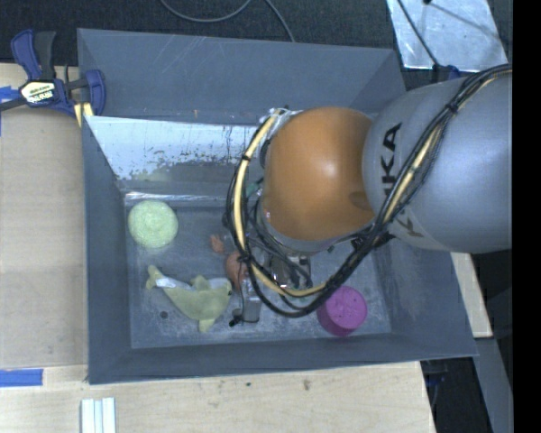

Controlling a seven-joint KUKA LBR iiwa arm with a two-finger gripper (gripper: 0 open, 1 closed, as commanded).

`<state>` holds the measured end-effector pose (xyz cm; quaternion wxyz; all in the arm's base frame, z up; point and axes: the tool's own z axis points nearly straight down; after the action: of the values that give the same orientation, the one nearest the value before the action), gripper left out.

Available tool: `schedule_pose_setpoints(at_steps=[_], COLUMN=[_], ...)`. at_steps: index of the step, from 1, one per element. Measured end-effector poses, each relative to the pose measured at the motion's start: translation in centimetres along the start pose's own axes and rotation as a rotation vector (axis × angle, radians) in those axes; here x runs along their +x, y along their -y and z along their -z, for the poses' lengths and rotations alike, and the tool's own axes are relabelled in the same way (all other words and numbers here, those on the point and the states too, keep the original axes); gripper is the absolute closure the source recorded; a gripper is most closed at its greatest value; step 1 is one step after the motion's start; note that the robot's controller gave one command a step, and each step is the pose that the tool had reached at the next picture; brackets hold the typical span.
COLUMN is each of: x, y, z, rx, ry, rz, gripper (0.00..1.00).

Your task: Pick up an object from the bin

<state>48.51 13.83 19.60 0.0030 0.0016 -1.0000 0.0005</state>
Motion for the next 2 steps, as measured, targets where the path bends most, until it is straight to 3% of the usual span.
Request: schedule_pose_setpoints(at_steps=[1, 2], x=[-0.2, -0.4], y=[0.1, -2.7], z=[0.5, -7.2], rx=[-0.002, -0.003], ry=[0.009, 0.012], rz=[-0.003, -0.073], gripper=[0.0, 0.0])
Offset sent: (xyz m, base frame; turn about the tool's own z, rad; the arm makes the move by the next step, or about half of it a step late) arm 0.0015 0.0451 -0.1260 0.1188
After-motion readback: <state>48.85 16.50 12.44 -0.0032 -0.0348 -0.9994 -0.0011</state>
